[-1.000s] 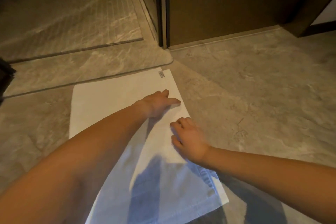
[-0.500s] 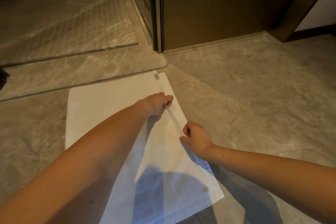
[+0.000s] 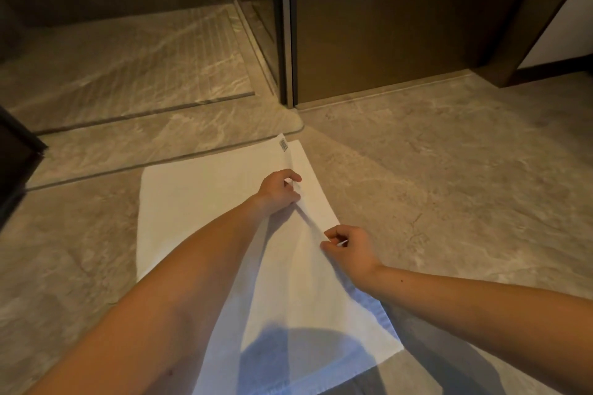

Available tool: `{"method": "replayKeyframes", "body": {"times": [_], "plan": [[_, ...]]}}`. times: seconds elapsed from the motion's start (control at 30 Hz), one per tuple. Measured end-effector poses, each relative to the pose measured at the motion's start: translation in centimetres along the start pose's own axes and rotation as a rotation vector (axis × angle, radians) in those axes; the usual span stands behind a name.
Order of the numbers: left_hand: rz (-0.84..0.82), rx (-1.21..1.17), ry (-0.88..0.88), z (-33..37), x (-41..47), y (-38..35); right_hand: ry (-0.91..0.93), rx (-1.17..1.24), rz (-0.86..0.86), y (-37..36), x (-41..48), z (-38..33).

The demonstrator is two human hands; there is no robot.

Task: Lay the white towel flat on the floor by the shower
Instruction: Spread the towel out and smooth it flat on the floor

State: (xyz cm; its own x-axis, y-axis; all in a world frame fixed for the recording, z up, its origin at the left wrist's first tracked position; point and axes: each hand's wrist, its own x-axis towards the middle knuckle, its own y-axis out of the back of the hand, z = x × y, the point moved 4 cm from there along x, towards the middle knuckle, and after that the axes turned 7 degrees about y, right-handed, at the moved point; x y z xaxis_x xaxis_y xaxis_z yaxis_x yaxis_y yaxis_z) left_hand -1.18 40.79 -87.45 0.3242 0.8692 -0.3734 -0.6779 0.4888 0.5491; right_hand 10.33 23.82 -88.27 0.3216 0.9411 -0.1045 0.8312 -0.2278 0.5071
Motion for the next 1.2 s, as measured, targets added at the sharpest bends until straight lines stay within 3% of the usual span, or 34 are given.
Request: {"method": "replayKeyframes", "body": {"times": [0.1, 0.2, 0.3, 0.57, 0.87, 1.2], "plan": [[-0.046, -0.058, 0.037, -0.1, -0.5, 1.0, -0.007, 0.039, 0.022, -0.1, -0.4, -0.8], [-0.121, -0.148, 0.063, -0.1, -1.2, 2.6, 0.038, 0.09, -0.093, -0.1, -0.8, -2.3], [-0.18, -0.195, 0.082, -0.4, -1.9, 4.0, 0.137, -0.033, -0.241, -0.3, -0.9, -4.0], [-0.097, -0.24, 0.064, -1.4, -4.4, 6.5, 0.06, -0.04, -0.318, -1.2, -1.3, -7.1], [-0.051, -0.156, 0.043, -1.4, -9.1, 13.3, 0.072, 0.201, -0.366, -5.6, -3.7, -12.4], [-0.073, 0.098, 0.109, -2.6, -13.5, 23.4, 0.152, 0.262, -0.497, -9.7, -6.8, -21.5]]}}
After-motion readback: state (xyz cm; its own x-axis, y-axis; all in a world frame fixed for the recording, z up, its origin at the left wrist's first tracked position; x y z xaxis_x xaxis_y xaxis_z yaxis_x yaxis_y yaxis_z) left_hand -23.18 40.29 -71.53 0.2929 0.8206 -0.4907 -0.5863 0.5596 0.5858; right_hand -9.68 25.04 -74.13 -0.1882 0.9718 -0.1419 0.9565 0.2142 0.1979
